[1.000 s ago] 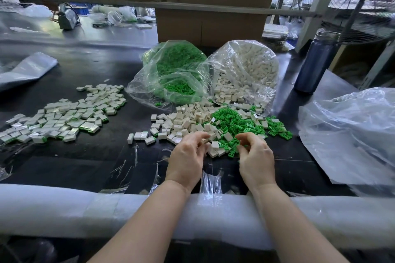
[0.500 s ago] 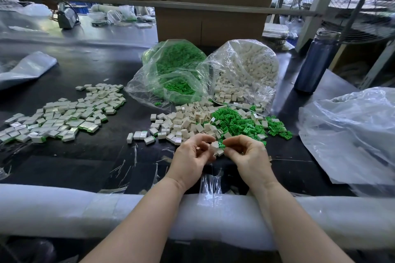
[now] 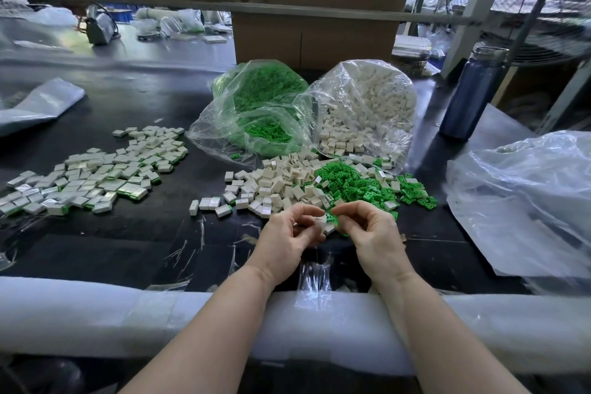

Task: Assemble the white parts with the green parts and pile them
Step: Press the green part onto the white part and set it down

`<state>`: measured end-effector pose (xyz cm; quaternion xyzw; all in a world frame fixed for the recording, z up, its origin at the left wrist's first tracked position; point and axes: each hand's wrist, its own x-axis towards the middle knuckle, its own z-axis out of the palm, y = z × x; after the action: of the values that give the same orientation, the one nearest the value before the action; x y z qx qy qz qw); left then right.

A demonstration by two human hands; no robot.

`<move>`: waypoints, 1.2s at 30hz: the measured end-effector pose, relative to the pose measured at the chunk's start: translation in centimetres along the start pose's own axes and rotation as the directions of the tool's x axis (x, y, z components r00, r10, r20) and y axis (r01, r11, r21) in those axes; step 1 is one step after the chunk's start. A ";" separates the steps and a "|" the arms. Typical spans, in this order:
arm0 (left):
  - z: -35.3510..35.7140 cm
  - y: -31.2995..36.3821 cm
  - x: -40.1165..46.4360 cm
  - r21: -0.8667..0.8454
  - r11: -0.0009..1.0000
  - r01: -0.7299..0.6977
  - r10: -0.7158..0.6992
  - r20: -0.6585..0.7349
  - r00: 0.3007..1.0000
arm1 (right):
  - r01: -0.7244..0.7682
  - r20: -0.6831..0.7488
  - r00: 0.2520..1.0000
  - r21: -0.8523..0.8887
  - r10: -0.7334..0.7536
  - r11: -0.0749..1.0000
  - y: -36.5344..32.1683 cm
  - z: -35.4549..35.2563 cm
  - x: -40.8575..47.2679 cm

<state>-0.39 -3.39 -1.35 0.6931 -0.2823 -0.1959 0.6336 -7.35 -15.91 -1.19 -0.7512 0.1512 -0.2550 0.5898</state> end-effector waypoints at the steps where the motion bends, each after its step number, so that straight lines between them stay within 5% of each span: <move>1: 0.0 0.0 0.0 0.001 1.000 -0.003 0.003 0.007 1.000 | 0.005 0.009 1.000 -0.003 -0.005 1.000 0.0 0.0 0.0; 15: 0.0 0.3 -0.2 -0.019 1.000 -0.013 0.013 -0.006 1.000 | -0.019 -0.009 1.000 -0.083 0.018 0.996 0.2 0.1 0.0; 22: -0.2 0.1 -0.1 -0.018 1.000 0.015 -0.016 -0.033 0.999 | -0.060 -0.229 0.973 -0.314 -0.014 0.948 0.7 -0.5 0.2; 30: -0.3 0.0 0.1 -0.035 0.999 0.017 -0.020 -0.082 0.996 | 0.093 0.132 0.991 -0.600 -0.016 0.795 -0.4 0.6 -0.8; 36: -0.2 -0.1 0.1 -0.057 0.998 0.033 -0.038 -0.083 0.996 | 0.174 0.143 0.984 -0.675 -0.104 0.717 0.0 0.8 -0.8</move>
<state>-0.14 -3.29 -1.44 0.6879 -0.2376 -0.1854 0.6603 -7.56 -14.90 -1.48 -0.9360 0.1496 -0.1886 0.2570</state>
